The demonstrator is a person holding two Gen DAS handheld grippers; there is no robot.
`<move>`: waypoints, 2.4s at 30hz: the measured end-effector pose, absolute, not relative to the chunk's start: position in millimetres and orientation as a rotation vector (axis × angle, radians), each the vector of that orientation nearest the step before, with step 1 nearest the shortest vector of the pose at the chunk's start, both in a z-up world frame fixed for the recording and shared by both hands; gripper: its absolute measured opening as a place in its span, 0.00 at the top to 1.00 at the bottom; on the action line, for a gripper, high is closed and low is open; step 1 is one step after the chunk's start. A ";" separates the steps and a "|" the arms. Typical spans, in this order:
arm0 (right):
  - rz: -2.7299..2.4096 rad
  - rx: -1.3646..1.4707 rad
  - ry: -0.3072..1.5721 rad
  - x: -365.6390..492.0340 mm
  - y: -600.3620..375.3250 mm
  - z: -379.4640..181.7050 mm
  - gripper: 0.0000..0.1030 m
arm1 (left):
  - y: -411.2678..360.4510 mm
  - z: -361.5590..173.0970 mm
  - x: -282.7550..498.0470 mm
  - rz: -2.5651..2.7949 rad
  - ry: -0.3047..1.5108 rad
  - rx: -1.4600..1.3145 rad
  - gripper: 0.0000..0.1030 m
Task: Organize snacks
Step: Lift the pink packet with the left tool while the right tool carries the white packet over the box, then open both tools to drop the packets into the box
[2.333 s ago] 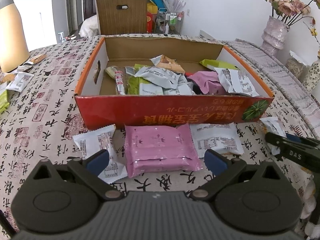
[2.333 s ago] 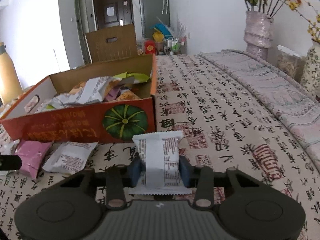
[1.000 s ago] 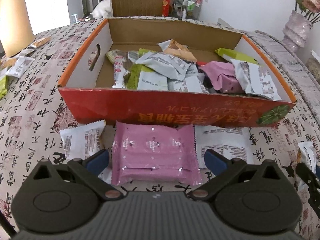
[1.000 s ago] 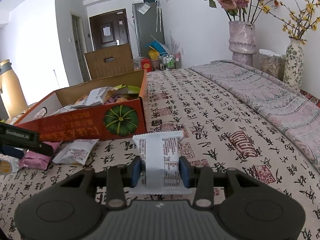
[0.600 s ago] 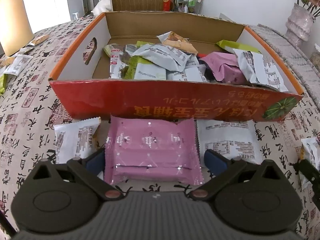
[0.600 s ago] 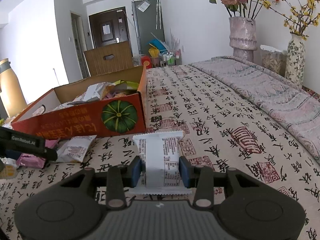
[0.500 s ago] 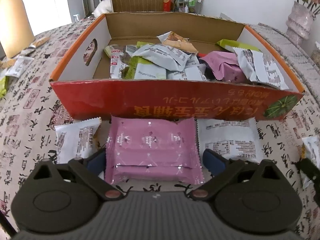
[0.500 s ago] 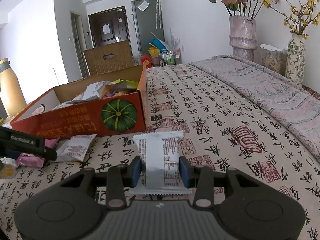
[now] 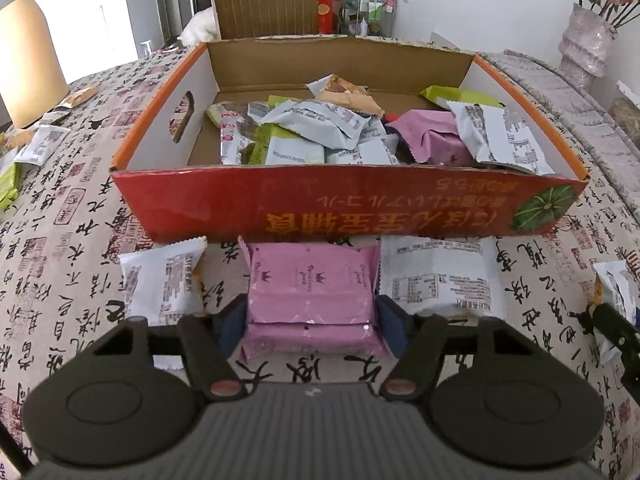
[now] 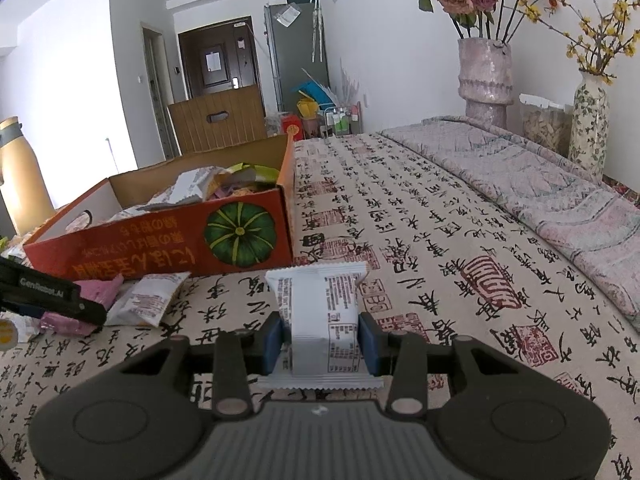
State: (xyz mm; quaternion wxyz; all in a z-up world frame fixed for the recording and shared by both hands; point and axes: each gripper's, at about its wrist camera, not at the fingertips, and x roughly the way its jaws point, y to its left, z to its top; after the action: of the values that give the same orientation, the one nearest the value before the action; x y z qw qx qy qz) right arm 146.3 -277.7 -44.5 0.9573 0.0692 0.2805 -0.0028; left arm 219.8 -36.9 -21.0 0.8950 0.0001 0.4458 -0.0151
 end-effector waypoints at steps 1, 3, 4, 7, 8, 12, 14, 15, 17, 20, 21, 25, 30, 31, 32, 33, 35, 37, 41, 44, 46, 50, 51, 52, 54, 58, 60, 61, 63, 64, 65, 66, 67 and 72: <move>-0.006 0.141 0.566 145.3 -278.1 -43.4 0.62 | -36.2 -19.5 218.1 -0.032 0.920 -0.001 0.34; -0.004 0.140 0.562 142.7 -277.2 -41.8 0.62 | -34.8 -16.3 214.6 -0.032 0.910 -0.005 0.34; -0.003 0.140 0.561 140.9 -276.8 -41.3 0.62 | -34.0 -14.6 213.0 -0.032 0.905 -0.006 0.34; 0.000 0.138 0.555 136.6 -275.4 -39.1 0.62 | -32.5 -9.2 207.4 -0.034 0.887 -0.005 0.34; 0.002 0.137 0.553 135.3 -275.0 -37.9 0.62 | -31.9 -7.4 205.4 -0.035 0.882 -0.006 0.34; 0.007 0.132 0.540 129.4 -272.7 -33.1 0.62 | -29.5 0.5 197.5 -0.041 0.860 -0.012 0.34; 0.010 0.129 0.533 126.3 -271.4 -30.3 0.62 | -29.0 5.0 192.9 -0.046 0.847 -0.012 0.34; 0.011 0.128 0.529 124.9 -270.6 -28.6 0.62 | -28.7 7.4 190.7 -0.049 0.840 -0.011 0.34; 0.014 0.125 0.519 122.5 -268.9 -25.3 0.62 | -28.8 12.0 186.5 -0.058 0.826 -0.005 0.34; 0.022 0.122 0.503 119.8 -266.3 -19.9 0.62 | -28.4 20.9 181.6 -0.068 0.800 -0.002 0.34; 0.025 0.120 0.498 119.2 -265.0 -18.2 0.62 | -28.2 23.0 180.4 -0.071 0.793 -0.003 0.34; 0.038 0.112 0.480 120.6 -260.0 -10.6 0.62 | -28.3 33.8 177.9 -0.083 0.765 -0.005 0.34; 0.054 0.103 0.452 129.2 -252.7 0.7 0.62 | -30.1 47.1 183.5 -0.091 0.733 0.000 0.34; 0.057 0.102 0.446 132.0 -251.5 3.0 0.62 | -31.0 49.6 186.0 -0.093 0.728 0.003 0.34; 0.060 0.099 0.440 135.1 -250.0 5.5 0.62 | -31.7 51.4 188.3 -0.095 0.724 0.006 0.34; 0.063 0.097 0.434 138.5 -248.6 8.0 0.62 | -32.8 53.5 191.3 -0.097 0.718 0.011 0.34; 0.067 0.091 0.425 145.6 -246.5 12.7 0.62 | -35.4 56.3 197.6 -0.099 0.710 0.019 0.34; 0.071 0.085 0.414 153.9 -243.6 17.5 0.62 | -37.3 58.3 205.7 -0.100 0.708 0.024 0.34; 0.083 0.065 0.399 174.6 -236.0 25.6 0.62 | -40.2 60.8 222.0 -0.102 0.701 0.030 0.34; 0.091 0.056 0.394 193.8 -230.2 29.7 0.62 | -41.0 62.0 236.2 -0.098 0.696 0.029 0.34; 0.097 0.052 0.393 206.5 -227.1 31.2 0.62 | -40.6 61.9 246.6 -0.095 0.695 0.022 0.34; 0.108 0.046 0.397 231.1 -219.8 32.8 0.62 | -38.3 60.7 261.4 -0.096 0.665 0.013 0.34; 0.111 0.041 0.396 235.8 -218.0 33.0 0.62 | -38.1 59.6 266.3 -0.095 0.663 0.008 0.34; 0.114 0.035 0.396 242.0 -215.9 33.0 0.62 | -37.4 57.8 271.0 -0.093 0.664 0.002 0.34; 0.117 0.031 0.398 252.9 -212.5 32.1 0.62 | -33.5 52.4 281.4 -0.079 0.669 -0.015 0.34; 0.117 0.025 0.395 270.3 -208.3 26.5 0.62 | -21.1 40.9 295.9 -0.055 0.677 -0.052 0.34; 0.121 0.030 0.400 275.5 -207.1 20.9 0.62 | -14.5 34.7 301.9 -0.058 0.699 -0.070 0.34; 0.124 0.033 0.406 278.7 -206.7 18.0 0.62 | -12.1 31.5 304.7 -0.059 0.713 -0.077 0.34; 0.129 0.038 0.418 284.5 -207.1 12.1 0.62 | -8.6 27.2 308.1 -0.063 0.730 -0.084 0.34; 0.131 0.038 0.423 286.4 -206.9 9.6 0.62 | -7.4 25.9 309.2 -0.065 0.735 -0.088 0.34; 0.134 0.039 0.428 287.5 -206.9 7.9 0.62 | -6.7 25.2 309.8 -0.067 0.739 -0.090 0.34; 0.138 0.041 0.431 288.9 -207.1 7.0 0.62 | -6.2 24.5 310.1 -0.069 0.744 -0.090 0.32; 0.140 0.045 0.434 288.3 -207.4 6.7 0.61 | -6.6 24.0 310.1 -0.070 0.746 -0.087 0.31; 0.147 0.070 0.434 285.3 -212.4 6.9 0.43 | -6.4 27.5 306.3 -0.050 0.728 -0.087 0.16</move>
State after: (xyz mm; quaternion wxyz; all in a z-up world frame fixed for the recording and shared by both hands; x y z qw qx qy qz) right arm 285.3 -212.4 6.9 0.9732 0.0348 0.2153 0.0728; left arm 306.3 -6.4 27.5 0.9333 -0.0426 0.3558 -0.0245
